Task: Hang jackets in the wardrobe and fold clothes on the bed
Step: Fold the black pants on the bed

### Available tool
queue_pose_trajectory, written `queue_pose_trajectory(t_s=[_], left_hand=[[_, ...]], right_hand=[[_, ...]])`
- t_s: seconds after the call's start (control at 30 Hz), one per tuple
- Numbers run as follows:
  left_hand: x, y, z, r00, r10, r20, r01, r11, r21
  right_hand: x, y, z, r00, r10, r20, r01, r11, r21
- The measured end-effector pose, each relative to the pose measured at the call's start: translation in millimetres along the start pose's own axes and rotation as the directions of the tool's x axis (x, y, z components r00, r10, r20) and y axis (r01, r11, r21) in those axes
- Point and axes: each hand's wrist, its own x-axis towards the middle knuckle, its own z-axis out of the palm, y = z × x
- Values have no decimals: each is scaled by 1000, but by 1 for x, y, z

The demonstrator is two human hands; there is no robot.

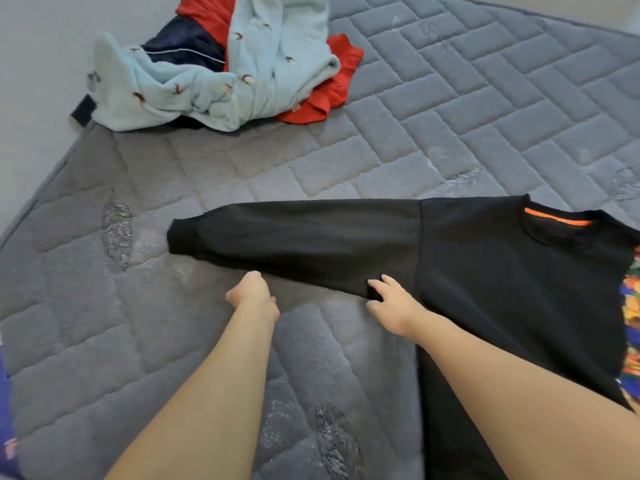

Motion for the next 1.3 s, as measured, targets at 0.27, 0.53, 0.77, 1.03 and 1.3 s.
queue_pose_trajectory(t_s=[0.27,0.53,0.77,1.03,1.3], left_hand=[[-114,-191,55,770,-422,479,80,809,583],[-164,-326,33,862,-130,489,-355,533,768],[-200,-324,-37,924,-337,179,-180,30,983],[-227,-307,-66,815,449,368,-180,-407,896],[-264,-436,-34,455,-398,797,-751,-652,103]], right_hand=[[-95,193,-11,912,237,-335,-192,968,162],[-168,365,24,585,769,-258,-667,638,386],[-212,412,45,745,630,-220,-635,770,55],[-243,431,55,584,780,-223,-458,544,703],[-254,467,82,502,821,272,-203,-194,960]])
